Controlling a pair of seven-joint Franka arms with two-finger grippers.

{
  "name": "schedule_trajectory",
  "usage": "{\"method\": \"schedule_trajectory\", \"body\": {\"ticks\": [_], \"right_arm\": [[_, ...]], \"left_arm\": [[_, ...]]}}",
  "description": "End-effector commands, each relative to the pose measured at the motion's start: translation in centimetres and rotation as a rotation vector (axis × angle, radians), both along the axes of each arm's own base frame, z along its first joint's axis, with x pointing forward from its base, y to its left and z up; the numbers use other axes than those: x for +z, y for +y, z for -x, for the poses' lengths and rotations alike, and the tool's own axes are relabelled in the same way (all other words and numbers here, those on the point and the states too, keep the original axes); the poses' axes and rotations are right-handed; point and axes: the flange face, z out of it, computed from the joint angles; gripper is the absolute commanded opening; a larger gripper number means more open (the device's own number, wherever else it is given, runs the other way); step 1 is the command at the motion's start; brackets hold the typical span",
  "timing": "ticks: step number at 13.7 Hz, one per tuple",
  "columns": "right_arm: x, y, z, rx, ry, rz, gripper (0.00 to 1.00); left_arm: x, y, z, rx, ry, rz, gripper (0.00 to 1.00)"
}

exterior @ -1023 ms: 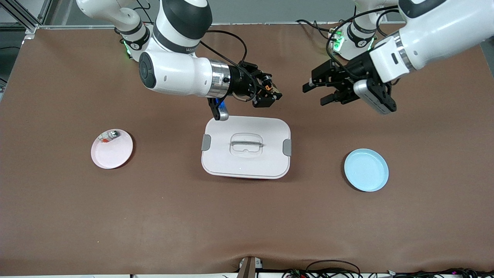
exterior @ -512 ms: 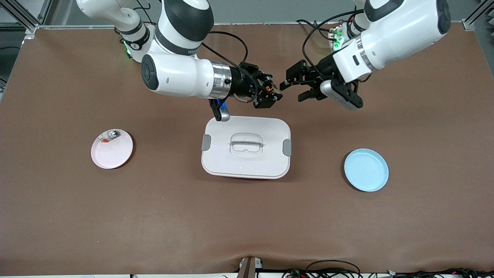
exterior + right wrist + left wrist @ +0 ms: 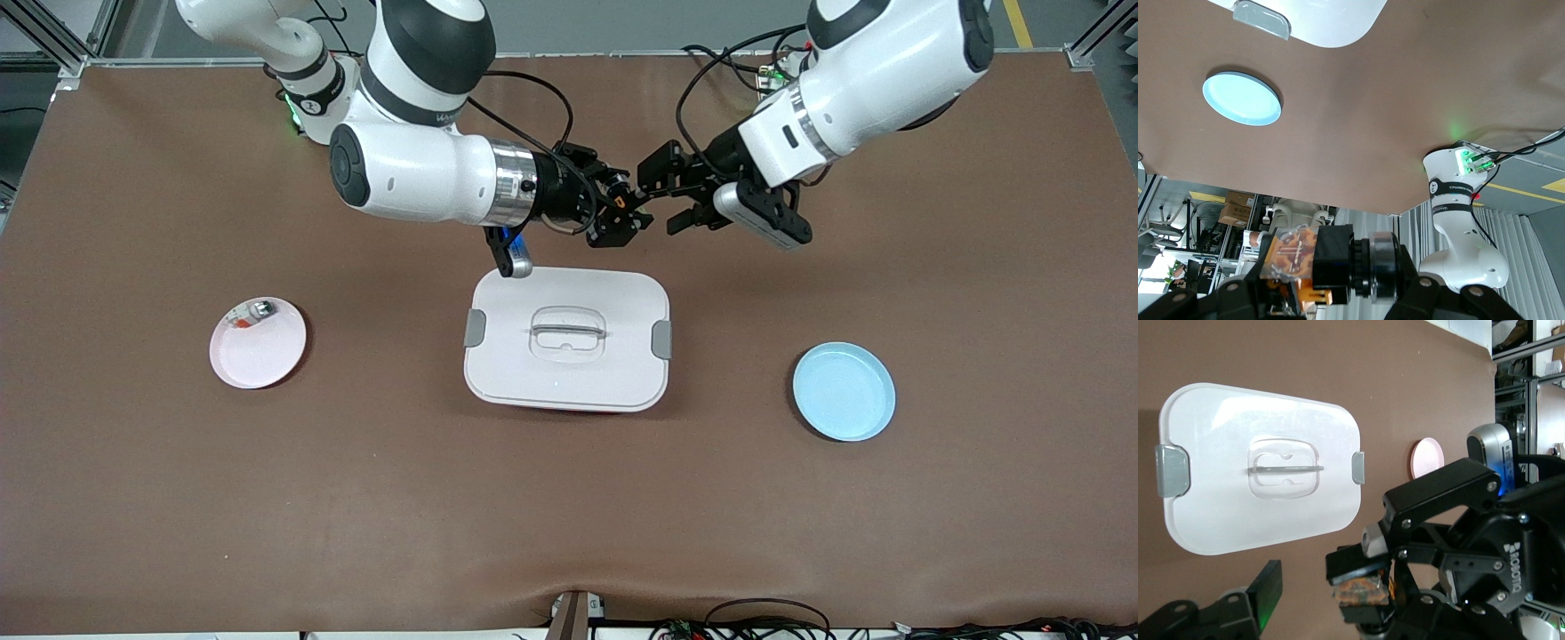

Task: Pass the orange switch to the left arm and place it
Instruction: 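Grasp the switch with the left gripper from the right gripper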

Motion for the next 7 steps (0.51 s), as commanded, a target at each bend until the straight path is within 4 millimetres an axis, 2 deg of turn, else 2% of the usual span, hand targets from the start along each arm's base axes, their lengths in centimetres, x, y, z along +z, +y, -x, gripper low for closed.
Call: {"method": "schedule_trajectory", "body": {"ticks": [1,7], "right_arm": [[0.46,0.64,-0.05,-0.015,0.011,-0.014,0.21],[0.46,0.64,-0.05,-0.015,0.011,-0.014,0.21]], "left_arm": [[-0.29,-0.62,1.02,0.049,-0.011,0.019,0.76],[-0.37,-0.68,1.13,0.069,0.009,0.021,0.71]]}}
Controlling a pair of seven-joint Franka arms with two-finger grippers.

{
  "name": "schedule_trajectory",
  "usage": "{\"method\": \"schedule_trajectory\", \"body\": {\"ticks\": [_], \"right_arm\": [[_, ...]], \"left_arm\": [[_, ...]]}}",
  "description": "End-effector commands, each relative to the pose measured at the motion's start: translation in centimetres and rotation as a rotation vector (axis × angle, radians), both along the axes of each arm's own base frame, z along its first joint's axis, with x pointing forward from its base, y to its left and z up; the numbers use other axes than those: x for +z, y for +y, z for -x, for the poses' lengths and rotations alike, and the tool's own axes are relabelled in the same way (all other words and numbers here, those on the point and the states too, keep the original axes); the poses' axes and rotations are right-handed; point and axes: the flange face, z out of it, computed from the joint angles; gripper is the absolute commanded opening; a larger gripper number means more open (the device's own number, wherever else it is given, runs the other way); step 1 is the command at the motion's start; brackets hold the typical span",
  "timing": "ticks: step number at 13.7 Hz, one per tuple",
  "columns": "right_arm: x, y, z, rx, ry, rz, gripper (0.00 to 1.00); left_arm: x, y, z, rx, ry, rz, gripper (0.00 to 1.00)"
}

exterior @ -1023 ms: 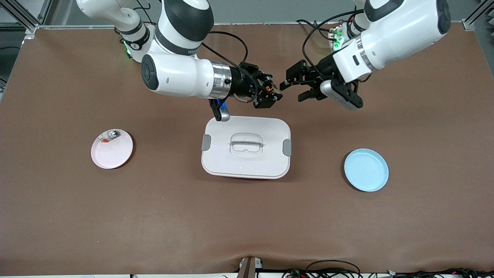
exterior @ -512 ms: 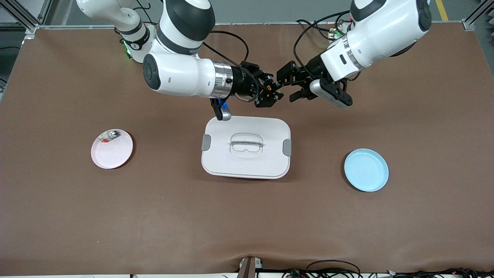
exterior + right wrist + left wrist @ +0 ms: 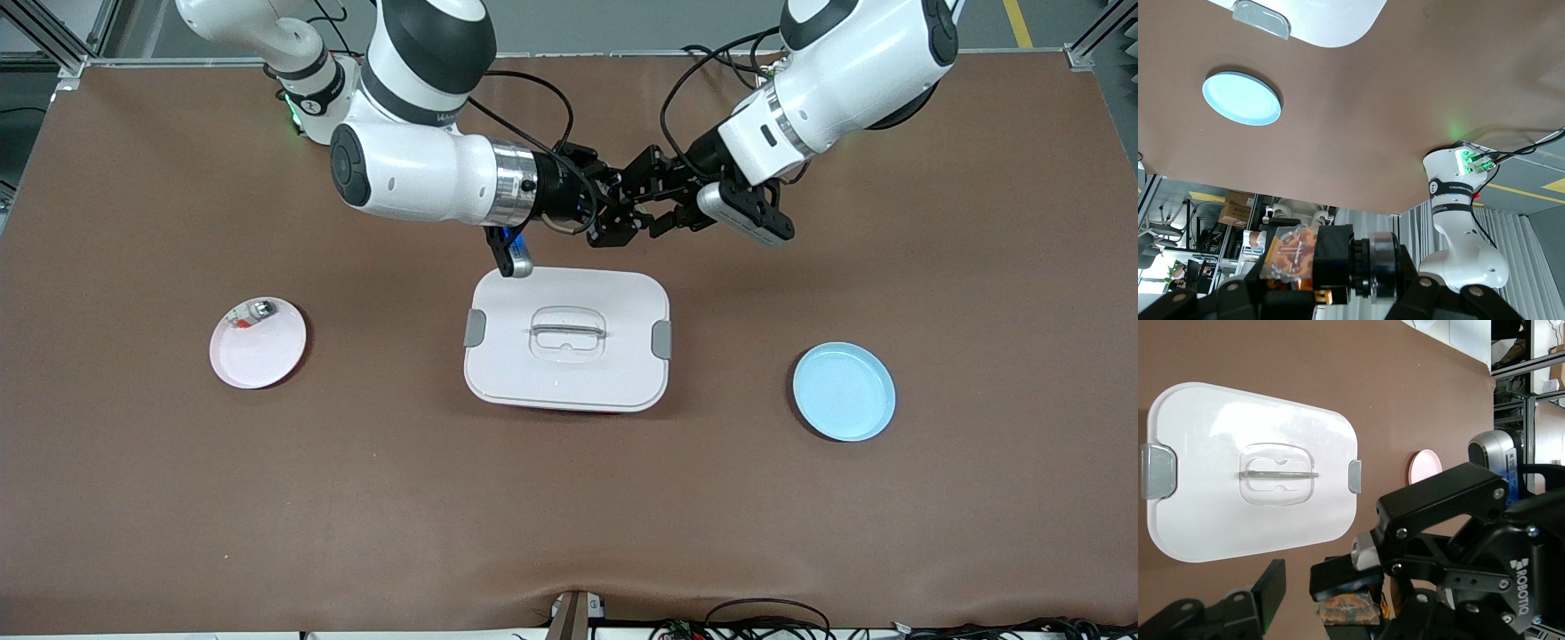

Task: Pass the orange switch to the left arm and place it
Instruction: 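Grasp the switch with the left gripper from the right gripper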

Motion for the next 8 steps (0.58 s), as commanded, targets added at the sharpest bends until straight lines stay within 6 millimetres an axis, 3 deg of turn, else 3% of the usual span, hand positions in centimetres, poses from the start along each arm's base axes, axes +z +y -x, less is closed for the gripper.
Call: {"method": "schedule_trajectory", "body": {"ticks": [1,8], "right_arm": [[0.47,0.63,-0.06,-0.015,0.010,-0.014,0.21],[0.24,0.66,-0.11,-0.015,0.012,-0.011,0.21]], "left_arm": [[0.26,0.14,0.64,0.027,0.004,0.014,0.70],[-0.61,-0.61,0.89,0.015,0.023,0.011,0.65]]}}
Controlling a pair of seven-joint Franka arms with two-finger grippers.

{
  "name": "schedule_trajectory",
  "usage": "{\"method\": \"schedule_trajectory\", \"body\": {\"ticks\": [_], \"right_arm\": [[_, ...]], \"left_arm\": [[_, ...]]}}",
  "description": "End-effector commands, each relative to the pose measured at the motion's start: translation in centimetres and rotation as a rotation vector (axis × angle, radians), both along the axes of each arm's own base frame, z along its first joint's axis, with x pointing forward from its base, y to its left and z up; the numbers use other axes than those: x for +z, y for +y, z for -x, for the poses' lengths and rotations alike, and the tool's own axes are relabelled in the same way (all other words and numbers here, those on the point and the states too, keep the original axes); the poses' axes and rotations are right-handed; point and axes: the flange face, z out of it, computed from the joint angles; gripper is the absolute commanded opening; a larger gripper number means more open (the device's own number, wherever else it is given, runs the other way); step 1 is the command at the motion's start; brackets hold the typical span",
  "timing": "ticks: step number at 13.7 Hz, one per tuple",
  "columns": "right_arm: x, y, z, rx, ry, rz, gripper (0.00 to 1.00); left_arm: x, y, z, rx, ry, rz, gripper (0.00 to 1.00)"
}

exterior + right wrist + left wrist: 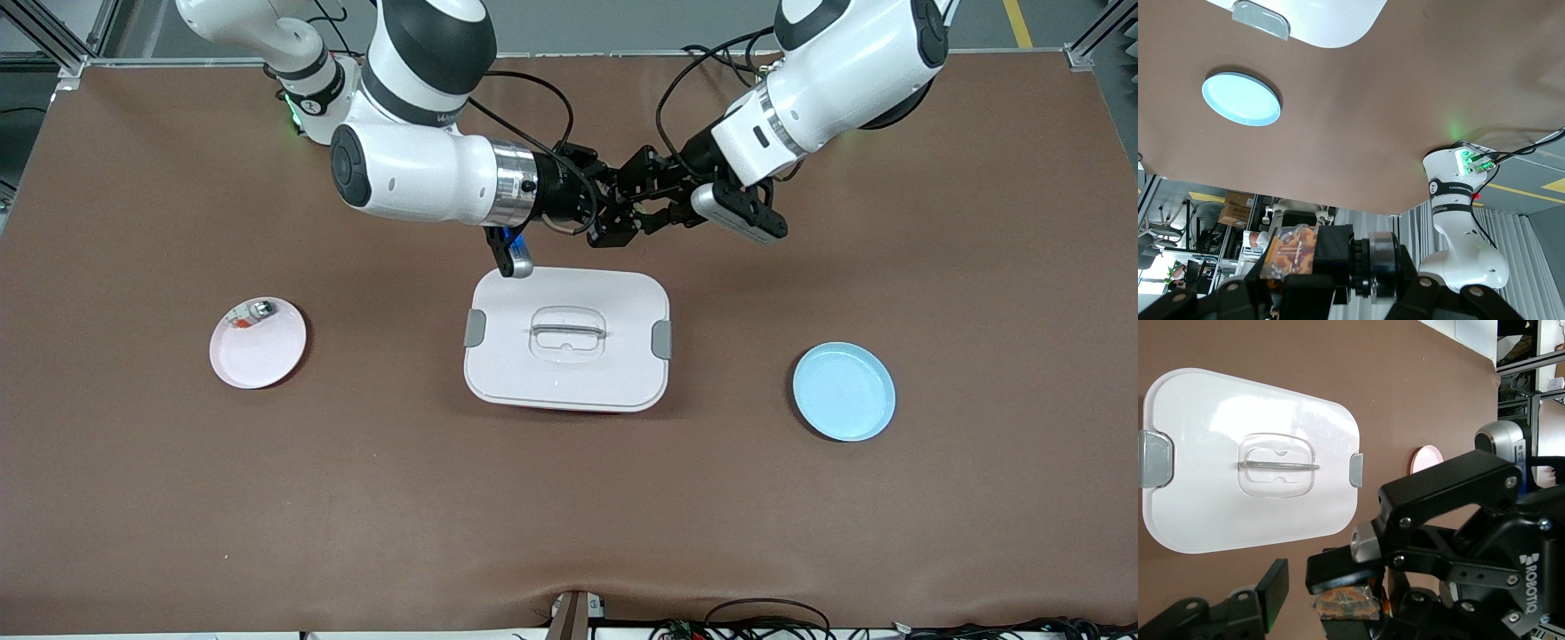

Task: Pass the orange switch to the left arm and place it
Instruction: 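Grasp the switch with the left gripper from the right gripper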

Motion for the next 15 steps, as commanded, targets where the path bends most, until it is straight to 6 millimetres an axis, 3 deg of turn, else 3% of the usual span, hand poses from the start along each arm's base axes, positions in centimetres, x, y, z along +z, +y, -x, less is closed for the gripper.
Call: {"method": "schedule_trajectory", "body": {"ticks": [1,5,12,14,15], "right_arm": [[0.29,0.64,-0.11,-0.015,0.011,-0.011,0.21],[0.30,0.65,-0.11,-0.016,0.012,-0.012,0.21],[0.29,0.64,-0.11,-0.015,0.011,-0.011,0.22],[0.27,0.63,-0.11,-0.014,0.009,-0.009,0.29],[0.27,0.63,-0.11,-0.014,0.009,-0.009,0.40]], "left_arm": [[0.07,-0.06,0.40,0.016,0.002,0.016,0.62],[-0.02,-0.07,0.38,0.015,0.004,0.016,0.45],[-0.44,-0.11,0.27,0.013,0.016,0.014,0.00],[-0.54,-0.06,0.17,0.013,0.021,0.014,0.00],[-0.47,-0.08,0.17,0.013,0.021,0.015,0.00]]}}
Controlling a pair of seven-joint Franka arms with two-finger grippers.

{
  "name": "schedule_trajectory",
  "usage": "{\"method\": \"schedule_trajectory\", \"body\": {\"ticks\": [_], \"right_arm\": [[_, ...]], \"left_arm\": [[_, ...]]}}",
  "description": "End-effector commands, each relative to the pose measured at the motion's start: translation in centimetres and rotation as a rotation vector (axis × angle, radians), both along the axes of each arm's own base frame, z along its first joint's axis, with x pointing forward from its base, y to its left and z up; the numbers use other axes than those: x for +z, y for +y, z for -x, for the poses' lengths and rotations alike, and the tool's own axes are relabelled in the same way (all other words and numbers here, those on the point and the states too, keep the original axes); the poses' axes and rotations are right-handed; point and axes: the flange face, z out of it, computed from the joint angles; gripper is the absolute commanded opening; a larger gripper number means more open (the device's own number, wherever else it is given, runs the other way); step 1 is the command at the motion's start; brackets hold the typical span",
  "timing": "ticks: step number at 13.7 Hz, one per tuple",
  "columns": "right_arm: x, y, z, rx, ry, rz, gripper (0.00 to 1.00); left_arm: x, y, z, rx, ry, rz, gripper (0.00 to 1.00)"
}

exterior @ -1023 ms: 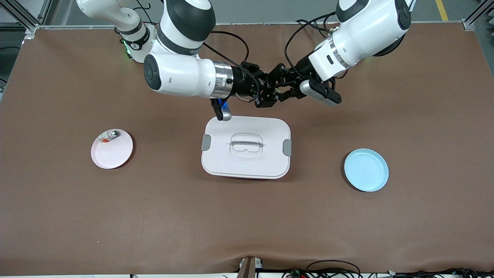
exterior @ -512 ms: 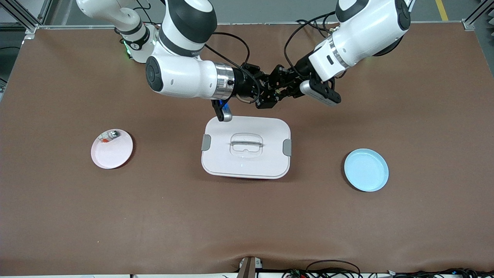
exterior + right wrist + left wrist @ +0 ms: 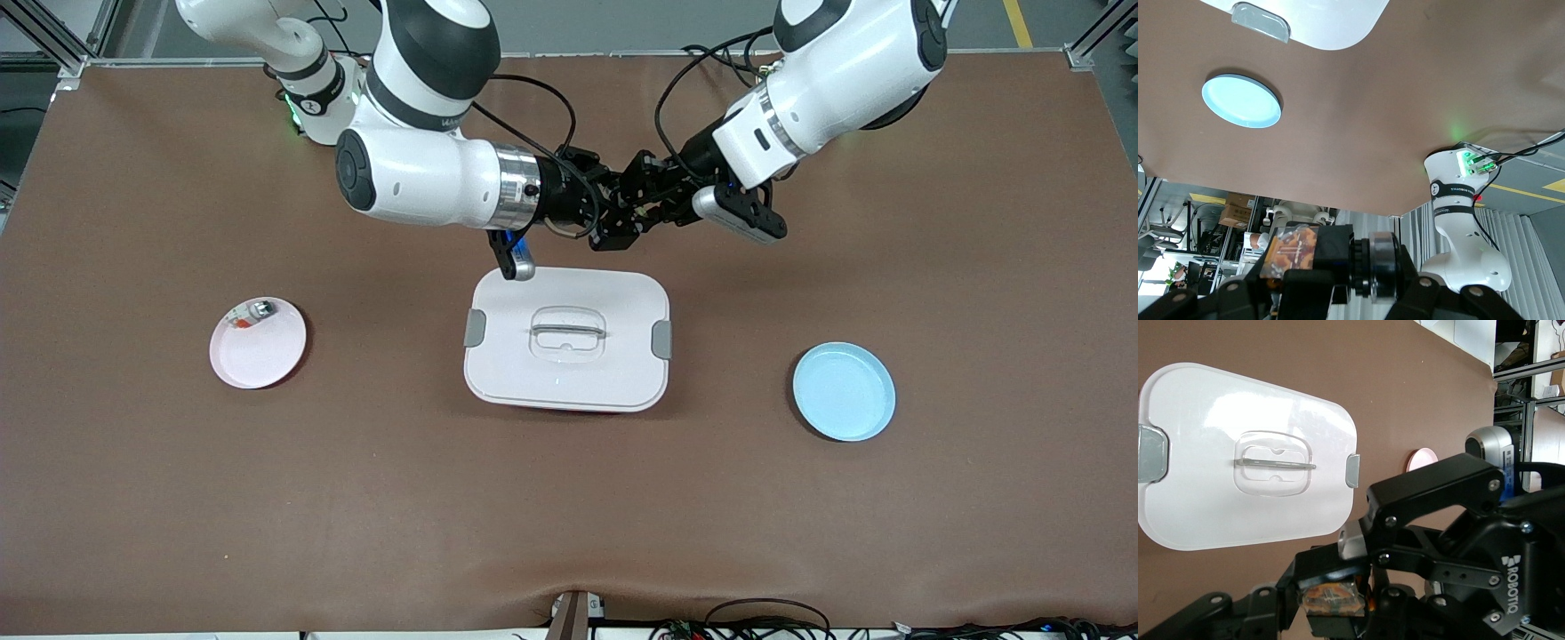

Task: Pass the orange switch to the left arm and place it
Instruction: 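Grasp the switch with the left gripper from the right gripper, then open the right gripper and withdraw while the left gripper carries switch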

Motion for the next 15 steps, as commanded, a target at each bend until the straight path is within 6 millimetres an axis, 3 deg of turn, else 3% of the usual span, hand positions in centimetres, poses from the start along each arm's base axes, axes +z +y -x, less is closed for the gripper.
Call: {"method": "schedule_trajectory", "body": {"ticks": [1,5,12,15], "right_arm": [[0.8,0.4,0.0,-0.009,0.008,-0.011,0.57],[0.8,0.4,0.0,-0.009,0.008,-0.011,1.00],[0.9,-0.4,-0.6,-0.011,-0.002,-0.012,1.00],[1.1,-1.0,-1.0,-0.015,-0.011,-0.007,1.00]], "left_arm": [[-0.4,-0.1,0.3,-0.007,0.007,-0.002,0.00],[-0.4,0.1,0.1,-0.003,0.007,-0.001,0.00],[-0.7,1.0,-0.4,-0.021,0.008,-0.023,0.00],[-1.1,4.0,-1.9,-0.035,-0.011,-0.104,0.00]]}}
